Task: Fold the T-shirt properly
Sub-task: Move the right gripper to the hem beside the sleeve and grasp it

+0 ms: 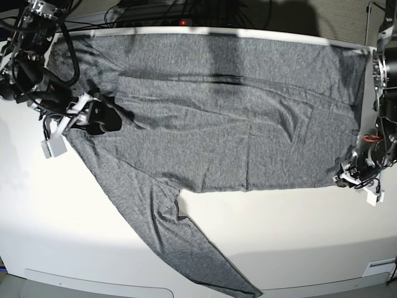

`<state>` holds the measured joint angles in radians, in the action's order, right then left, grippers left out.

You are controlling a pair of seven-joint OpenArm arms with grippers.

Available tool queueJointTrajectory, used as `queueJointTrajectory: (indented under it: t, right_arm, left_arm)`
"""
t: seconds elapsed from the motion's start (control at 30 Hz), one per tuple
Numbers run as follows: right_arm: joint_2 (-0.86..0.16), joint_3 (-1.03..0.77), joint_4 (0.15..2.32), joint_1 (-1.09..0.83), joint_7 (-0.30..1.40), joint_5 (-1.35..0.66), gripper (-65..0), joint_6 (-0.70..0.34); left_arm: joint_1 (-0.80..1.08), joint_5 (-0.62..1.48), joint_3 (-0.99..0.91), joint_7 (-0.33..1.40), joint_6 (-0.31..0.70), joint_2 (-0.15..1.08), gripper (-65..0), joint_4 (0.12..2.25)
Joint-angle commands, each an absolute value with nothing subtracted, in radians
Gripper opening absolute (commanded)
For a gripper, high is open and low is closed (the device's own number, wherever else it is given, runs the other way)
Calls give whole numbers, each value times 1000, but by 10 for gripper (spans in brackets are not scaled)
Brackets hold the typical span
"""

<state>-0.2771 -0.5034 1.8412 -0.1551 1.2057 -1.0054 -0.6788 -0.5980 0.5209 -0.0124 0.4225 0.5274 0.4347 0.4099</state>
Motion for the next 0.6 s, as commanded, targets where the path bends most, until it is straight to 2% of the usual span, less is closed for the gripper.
queueJointTrajectory:
  t: [0.0,0.07,0.27,0.57]
  right_arm:
    - [-291,-508,1859,-144,1186,-1033,-350,-686]
    - [-291,-508,1859,-144,1186,-1032,-350,-690]
    - [-291,-508,1859,-123,1100,-927,-351,-698]
    - [-291,-508,1829,31,1061,-689,-350,-698]
  left_arm:
    - [-618,525,-12,411,535,447,-541,419]
    - [-618,525,-12,392,535,447,-650,419]
    - [-619,525,-12,396,535,447,-650,419]
    - [-649,525,-12,428,535,447,-650,424]
